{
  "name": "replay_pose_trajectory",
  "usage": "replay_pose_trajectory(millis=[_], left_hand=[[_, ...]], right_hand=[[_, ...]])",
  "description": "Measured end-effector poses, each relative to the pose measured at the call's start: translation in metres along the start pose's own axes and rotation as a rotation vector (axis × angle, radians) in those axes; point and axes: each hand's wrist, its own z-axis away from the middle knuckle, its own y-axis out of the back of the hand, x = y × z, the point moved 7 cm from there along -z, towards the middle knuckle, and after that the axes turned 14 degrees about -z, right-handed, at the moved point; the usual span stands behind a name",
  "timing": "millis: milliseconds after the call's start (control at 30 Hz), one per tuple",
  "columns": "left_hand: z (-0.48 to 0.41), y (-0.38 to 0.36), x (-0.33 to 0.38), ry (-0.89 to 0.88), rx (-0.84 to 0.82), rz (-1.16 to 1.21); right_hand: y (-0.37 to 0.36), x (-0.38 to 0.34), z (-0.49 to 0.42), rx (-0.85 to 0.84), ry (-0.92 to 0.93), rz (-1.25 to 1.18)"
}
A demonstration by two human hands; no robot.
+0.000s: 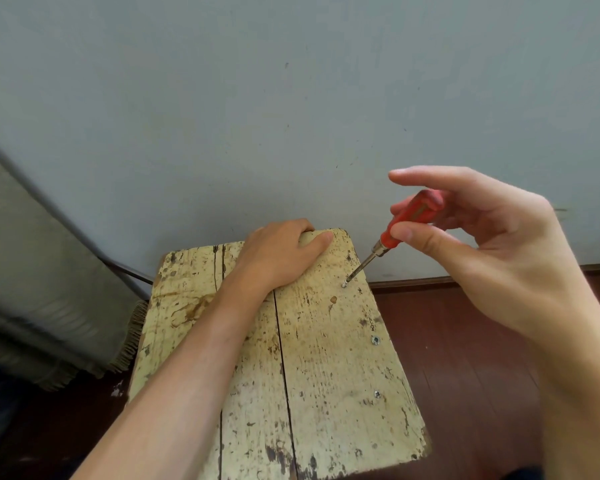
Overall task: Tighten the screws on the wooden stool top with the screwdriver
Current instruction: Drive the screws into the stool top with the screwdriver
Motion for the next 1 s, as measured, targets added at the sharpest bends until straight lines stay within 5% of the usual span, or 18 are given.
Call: replay_pose_trajectory(millis=[300,1000], left_hand=[[-0.0005,-0.0001,-0.0004,-0.003,0.011,0.0],[-0.0004,0.0014,0.0004,0.006,0.005,0.003]], right_hand=[[-0.0014,0.0046,0.0018,-0.101,-0.05,-0.051],[-0.0048,0.0003,-0.0029,-0.037,-0.014,0.017]])
